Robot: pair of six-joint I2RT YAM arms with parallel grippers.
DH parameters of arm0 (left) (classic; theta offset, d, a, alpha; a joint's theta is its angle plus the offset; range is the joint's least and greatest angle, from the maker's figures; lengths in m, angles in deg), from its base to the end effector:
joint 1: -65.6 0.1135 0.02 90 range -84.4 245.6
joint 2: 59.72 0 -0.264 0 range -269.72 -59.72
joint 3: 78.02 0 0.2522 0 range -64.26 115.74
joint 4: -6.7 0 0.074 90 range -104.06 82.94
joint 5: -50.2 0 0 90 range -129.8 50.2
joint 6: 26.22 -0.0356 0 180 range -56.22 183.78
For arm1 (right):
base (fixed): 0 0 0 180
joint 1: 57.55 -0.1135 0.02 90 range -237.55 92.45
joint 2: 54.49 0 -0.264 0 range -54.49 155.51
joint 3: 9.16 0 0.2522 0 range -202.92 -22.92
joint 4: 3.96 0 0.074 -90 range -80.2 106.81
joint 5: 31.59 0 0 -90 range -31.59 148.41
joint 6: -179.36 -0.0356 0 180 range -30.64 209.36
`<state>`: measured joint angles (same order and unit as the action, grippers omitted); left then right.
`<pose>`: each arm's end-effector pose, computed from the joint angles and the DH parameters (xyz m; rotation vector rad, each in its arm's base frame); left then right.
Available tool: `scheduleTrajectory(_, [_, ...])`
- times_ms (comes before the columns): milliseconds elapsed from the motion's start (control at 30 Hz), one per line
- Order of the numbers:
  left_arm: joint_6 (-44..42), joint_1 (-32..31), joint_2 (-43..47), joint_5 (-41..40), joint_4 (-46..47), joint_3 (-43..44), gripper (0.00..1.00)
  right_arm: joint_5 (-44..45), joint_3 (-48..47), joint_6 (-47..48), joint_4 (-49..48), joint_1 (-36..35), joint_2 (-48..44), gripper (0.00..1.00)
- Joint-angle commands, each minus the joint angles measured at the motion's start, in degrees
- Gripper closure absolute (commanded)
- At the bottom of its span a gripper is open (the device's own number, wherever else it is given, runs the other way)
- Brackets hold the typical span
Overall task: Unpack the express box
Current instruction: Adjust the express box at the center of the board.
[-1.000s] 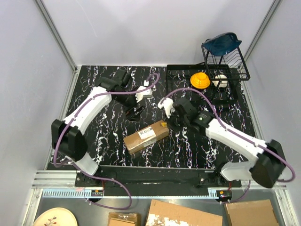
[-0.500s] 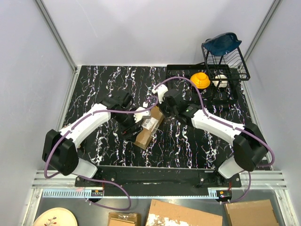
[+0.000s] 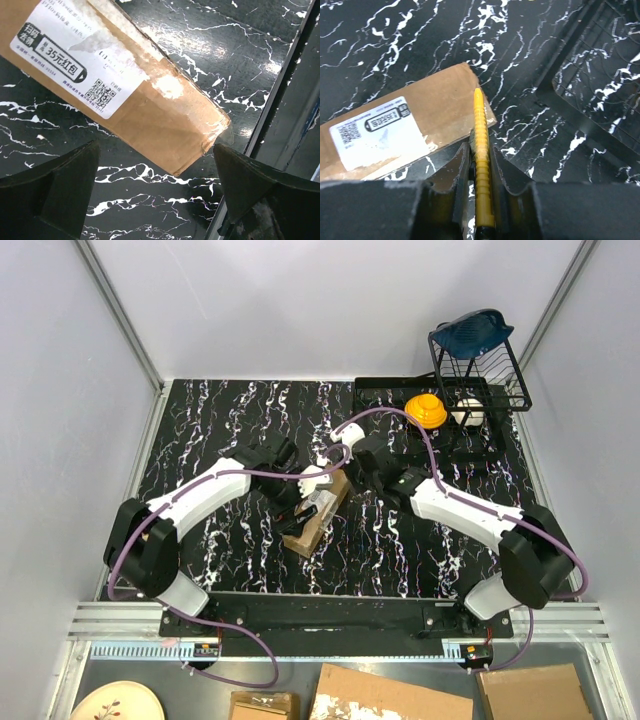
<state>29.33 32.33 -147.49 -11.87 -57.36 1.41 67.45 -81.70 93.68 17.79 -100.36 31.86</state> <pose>0.2343 -0.1737 0.2402 1.6224 2.2277 -0.6804 0.2510 0.2248 0.2533 -0.7933 2.0414 0.2077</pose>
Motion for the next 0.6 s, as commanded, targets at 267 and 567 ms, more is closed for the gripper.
scheduleTrajectory(267, [-7.11, 0.23, -1.97, 0.82, -0.23, -0.10, 0.01, 5.21, -0.98, -0.18, -6.40, 2.38, 2.78, 1.00])
scheduleTrajectory(567, [-11.68, 2.77, -2.85, -5.15, 2.93, -2.56, 0.04, -3.59, 4.45, -6.33, -5.09, 1.42, -1.43, 1.00])
